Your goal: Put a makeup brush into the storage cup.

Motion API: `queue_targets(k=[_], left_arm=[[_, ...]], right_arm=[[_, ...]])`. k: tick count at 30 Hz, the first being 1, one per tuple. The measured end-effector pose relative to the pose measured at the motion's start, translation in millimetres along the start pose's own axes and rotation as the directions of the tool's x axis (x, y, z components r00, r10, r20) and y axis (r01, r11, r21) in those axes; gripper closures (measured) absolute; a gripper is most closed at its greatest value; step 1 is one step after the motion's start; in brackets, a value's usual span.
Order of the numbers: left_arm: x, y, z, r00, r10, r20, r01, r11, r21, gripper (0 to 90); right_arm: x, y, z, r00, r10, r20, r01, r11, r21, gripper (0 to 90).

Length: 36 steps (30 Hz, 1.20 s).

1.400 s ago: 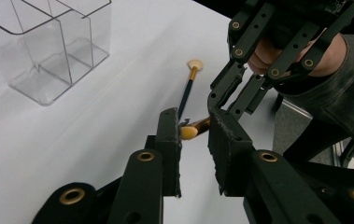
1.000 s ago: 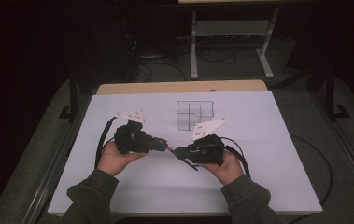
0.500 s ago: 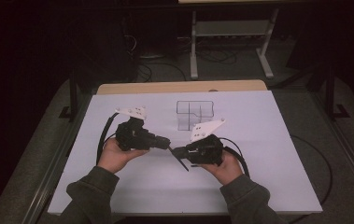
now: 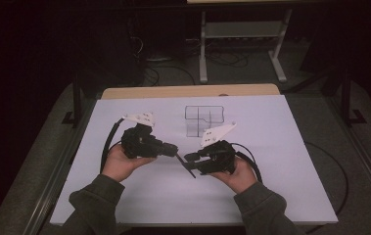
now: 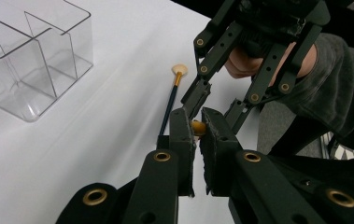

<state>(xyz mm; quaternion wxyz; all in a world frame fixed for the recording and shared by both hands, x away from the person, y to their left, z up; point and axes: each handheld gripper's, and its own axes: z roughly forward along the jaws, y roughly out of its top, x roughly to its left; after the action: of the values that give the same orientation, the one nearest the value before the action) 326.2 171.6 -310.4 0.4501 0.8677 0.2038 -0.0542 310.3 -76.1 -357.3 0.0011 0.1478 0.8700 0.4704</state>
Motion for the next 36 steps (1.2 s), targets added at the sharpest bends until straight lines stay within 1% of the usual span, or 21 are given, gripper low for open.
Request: queue_targets(k=[3,4,5,7,9,11,13,16,18,19,23,25,26,27,28,29,30,34,35,36], left_arm=[[-1.2,1.2,-1.9,1.0000,0.000,-0.004,0.000,1.0000,-0.003,83.4],[-1.1,1.7,-2.5,0.9999,0.007,-0.007,-0.007,1.0000,-0.001,83.4],[-1.3,2.3,-3.3,1.0000,0.005,-0.007,-0.005,1.0000,0.000,83.4],[-0.9,3.4,-4.6,0.9999,0.013,-0.010,-0.013,0.9999,0.001,83.4],[-1.3,4.1,-5.6,0.9999,0.011,-0.012,-0.011,0.9999,-0.002,83.4],[-1.5,4.6,-6.4,0.9997,0.017,-0.018,-0.017,0.9998,0.006,83.4],[-1.1,4.9,-7.2,0.9996,0.020,-0.019,-0.020,0.9998,0.008,83.4],[-1.0,5.8,-8.4,0.9994,0.024,-0.024,-0.023,0.9996,0.013,83.4],[-0.8,6.6,-9.3,0.9992,0.029,-0.027,-0.028,0.9995,0.016,83.4],[-1.0,7.0,-9.6,0.9991,0.029,-0.030,-0.029,0.9994,0.018,83.4],[-1.3,8.4,-10.5,0.9991,0.030,-0.031,-0.029,0.9993,0.023,83.5],[-1.3,8.9,-10.6,0.9989,0.035,-0.032,-0.034,0.9990,0.027,83.4],[-1.7,9.5,-10.9,0.9987,0.037,-0.035,-0.036,0.9988,0.033,83.4],[-2.2,10.0,-10.7,0.9988,0.034,-0.035,-0.033,0.9990,0.029,83.4],[-2.6,11.2,-11.1,0.9985,0.040,-0.037,-0.039,0.9988,0.030,83.4],[-3.0,11.7,-10.8,0.9985,0.040,-0.037,-0.039,0.9989,0.027,83.4],[-3.8,13.3,-11.0,0.9983,0.043,-0.038,-0.042,0.9985,0.034,83.4],[-4.6,15.5,-10.4,0.9979,0.048,-0.045,-0.046,0.9981,0.040,83.4],[-4.2,16.3,-10.7,0.9974,0.057,-0.045,-0.055,0.9974,0.047,83.4],[-4.6,17.0,-10.0,0.9976,0.053,-0.045,-0.051,0.9977,0.043,83.4]], right_arm=[[-0.8,1.2,-1.8,1.0000,-0.001,-0.002,0.001,1.000,0.018,64.9],[-0.9,1.9,-2.4,1.0000,0.000,0.000,0.000,1.000,0.025,64.3],[-1.5,2.6,-3.2,0.9999,-0.008,0.006,0.008,0.999,0.032,63.4],[-2.1,4.1,-4.7,1.0000,0.002,0.003,-0.002,0.999,0.035,62.4],[-2.8,6.0,-6.1,1.0000,0.001,0.004,-0.002,0.999,0.039,60.7],[-3.6,7.7,-7.7,1.0000,0.005,0.003,-0.006,0.999,0.043,60.1],[-5.1,9.0,-8.7,1.0000,0.008,0.005,-0.008,0.998,0.054,57.4],[-6.4,10.4,-8.9,1.0000,0.000,0.006,0.000,0.998,0.067,56.6],[-6.8,12.2,-9.5,1.0000,0.007,0.005,-0.007,0.997,0.076,55.7],[-8.1,12.9,-9.8,0.9999,-0.008,0.009,0.007,0.997,0.083,55.5],[-8.7,16.4,-10.5,1.0000,0.004,0.009,-0.004,0.997,0.083,54.8],[-8.7,16.6,-10.4,1.0000,0.004,0.007,-0.004,0.996,0.084,54.2],[-9.3,16.8,-10.1,1.0000,-0.005,0.008,0.005,0.996,0.090,53.6],[-9.0,17.3,-10.0,1.0000,0.001,0.005,-0.001,0.996,0.094,53.4],[-9.0,17.9,-9.8,1.0000,0.003,0.003,-0.003,0.995,0.096,53.0],[-9.5,18.8,-9.5,1.0000,-0.005,0.002,0.004,0.995,0.098,52.3],[-9.7,20.5,-9.3,0.9999,-0.013,-0.002,0.014,0.994,0.105,51.9],[-9.2,23.2,-8.9,0.9999,-0.012,-0.009,0.013,0.994,0.109,51.3],[-8.9,24.2,-8.8,0.9999,-0.007,-0.015,0.008,0.994,0.111,51.2],[-9.2,24.5,-8.5,0.9999,-0.012,-0.012,0.013,0.994,0.113,50.9]])
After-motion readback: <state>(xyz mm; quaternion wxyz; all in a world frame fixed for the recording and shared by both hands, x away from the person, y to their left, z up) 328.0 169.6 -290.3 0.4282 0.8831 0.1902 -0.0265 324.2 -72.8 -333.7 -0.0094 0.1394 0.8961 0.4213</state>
